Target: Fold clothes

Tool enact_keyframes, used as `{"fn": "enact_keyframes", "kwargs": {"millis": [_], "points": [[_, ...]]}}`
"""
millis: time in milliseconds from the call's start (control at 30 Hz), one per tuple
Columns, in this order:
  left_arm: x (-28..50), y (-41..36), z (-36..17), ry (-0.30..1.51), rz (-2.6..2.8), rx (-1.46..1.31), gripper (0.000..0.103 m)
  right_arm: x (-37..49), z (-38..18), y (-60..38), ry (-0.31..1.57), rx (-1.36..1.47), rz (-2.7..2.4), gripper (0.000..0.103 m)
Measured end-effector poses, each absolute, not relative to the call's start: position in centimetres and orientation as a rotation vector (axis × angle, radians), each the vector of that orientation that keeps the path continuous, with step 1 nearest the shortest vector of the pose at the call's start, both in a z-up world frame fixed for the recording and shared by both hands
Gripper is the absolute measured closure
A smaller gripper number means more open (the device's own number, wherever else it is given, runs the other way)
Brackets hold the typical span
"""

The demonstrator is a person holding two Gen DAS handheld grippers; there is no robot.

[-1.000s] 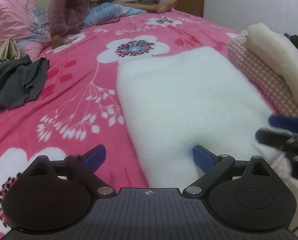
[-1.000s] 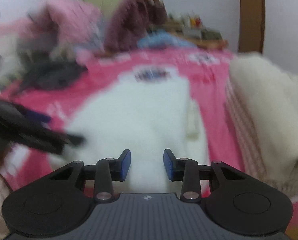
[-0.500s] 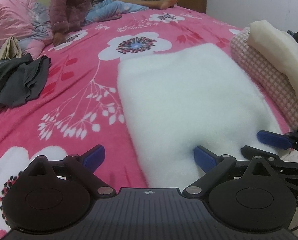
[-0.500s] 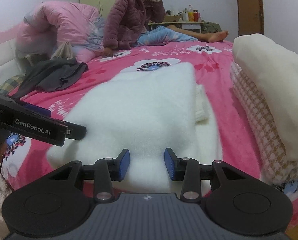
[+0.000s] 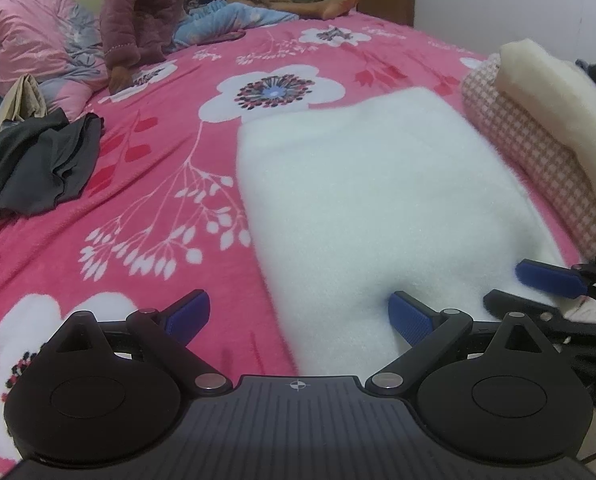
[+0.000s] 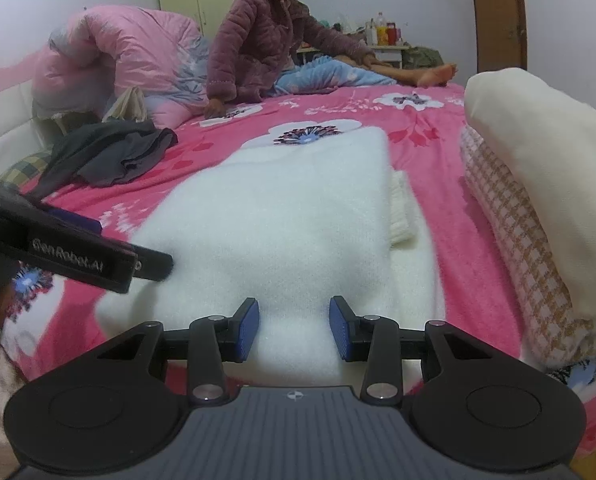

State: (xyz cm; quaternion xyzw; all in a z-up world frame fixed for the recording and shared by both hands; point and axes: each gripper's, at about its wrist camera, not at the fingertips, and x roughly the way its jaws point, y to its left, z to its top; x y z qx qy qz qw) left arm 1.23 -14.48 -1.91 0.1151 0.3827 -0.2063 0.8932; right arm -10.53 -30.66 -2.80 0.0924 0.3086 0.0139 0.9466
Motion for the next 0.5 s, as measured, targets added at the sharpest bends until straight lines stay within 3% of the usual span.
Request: {"fn": "enact_keyframes", "kwargs": {"millis": [100, 167, 200, 500], "points": [[1.4, -12.3, -1.3, 0.74, -0.501, 0.115, 0.005, -11.1, -1.1, -33.7, 0.549, 0.368, 0.047, 0.047], [2.1, -10.8, -1.4, 0.73, -0.544, 0.019, 0.005, -11.3, -1.1, -35.9, 0.519, 0.473, 0.012, 0.026], [3.0, -10.6, -1.9, 0.765, -0.572, -0.024, 0.005, -11.3, -1.2, -37.0, 0.508, 0.523, -0.008, 0.022], [9.8, -9.4, -6.2, 1.015, -0.778, -0.331, 0.005, -8.3, -6.9, -42.0, 0.608, 0.904, -0.024, 0.017]]}}
